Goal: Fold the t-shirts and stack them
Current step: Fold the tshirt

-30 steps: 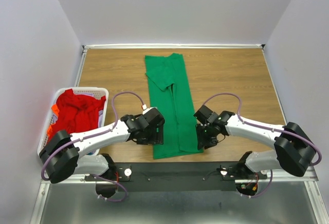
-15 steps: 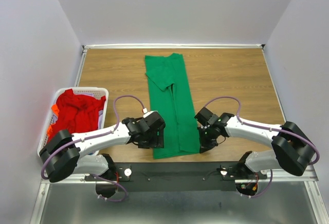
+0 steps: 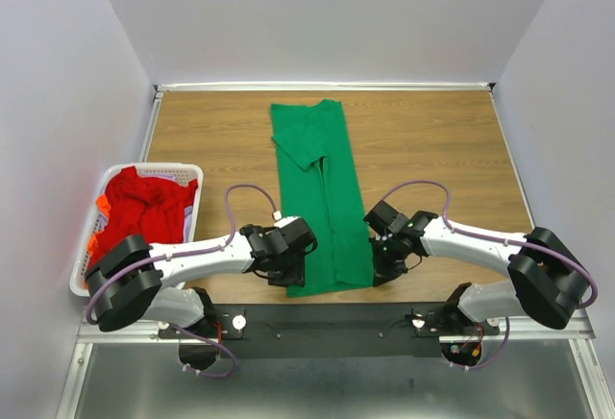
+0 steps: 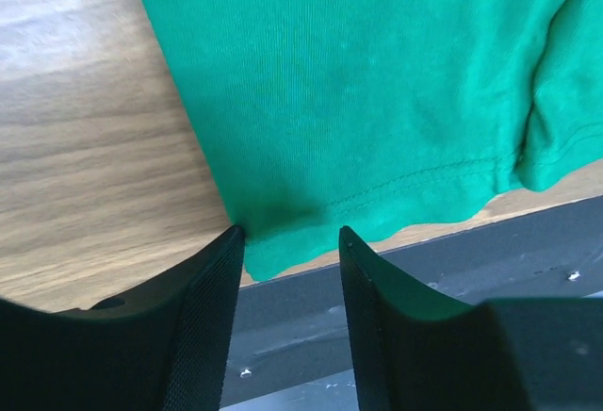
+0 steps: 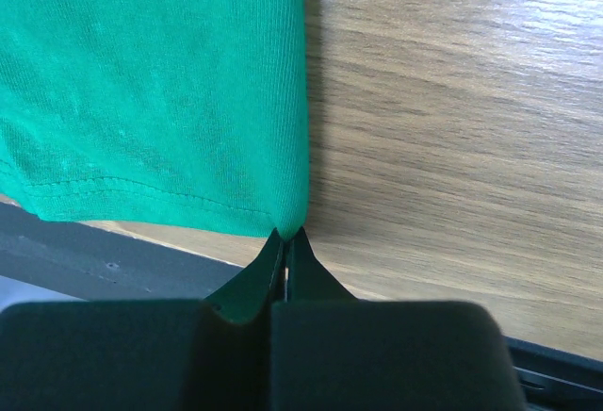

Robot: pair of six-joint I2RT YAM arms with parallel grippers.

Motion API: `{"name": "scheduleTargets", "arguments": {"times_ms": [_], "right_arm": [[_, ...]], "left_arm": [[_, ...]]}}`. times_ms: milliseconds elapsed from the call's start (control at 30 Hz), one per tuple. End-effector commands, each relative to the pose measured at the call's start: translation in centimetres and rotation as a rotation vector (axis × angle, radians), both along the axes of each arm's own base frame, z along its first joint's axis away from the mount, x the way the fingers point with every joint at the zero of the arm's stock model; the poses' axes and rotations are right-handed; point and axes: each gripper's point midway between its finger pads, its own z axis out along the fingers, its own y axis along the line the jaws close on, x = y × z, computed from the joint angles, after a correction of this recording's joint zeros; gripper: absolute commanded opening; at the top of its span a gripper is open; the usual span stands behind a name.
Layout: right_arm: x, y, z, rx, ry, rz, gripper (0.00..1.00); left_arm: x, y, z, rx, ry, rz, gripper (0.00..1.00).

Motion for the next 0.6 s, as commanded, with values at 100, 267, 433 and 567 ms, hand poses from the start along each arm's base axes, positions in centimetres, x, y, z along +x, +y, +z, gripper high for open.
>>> {"name": "scheduleTargets", "arguments": {"times_ms": [100, 267, 433, 567], "right_arm": [[0.0, -0.3, -0.5, -0.015, -0.004, -0.01, 0.01], [-0.1, -0.2, -0.5, -0.011, 0.0, -0.008, 0.0], [0.0, -0.2, -0.4, -0.008, -0.002, -0.003, 0.01], [0.0, -0.1, -0.4, -0.008, -0.003, -0.003, 0.01]], "left_arm": [[-1.5, 1.1, -1.2, 0.084, 0.057, 0.026, 0.52], [-1.1, 2.1, -0.6, 0.144, 0.031, 0.072, 0.52], [-0.7, 1.9, -0.5, 0.156, 0.018, 0.068, 0.52], [-1.1, 1.5, -1.4, 0.162, 0.032, 0.042, 0.52]]}}
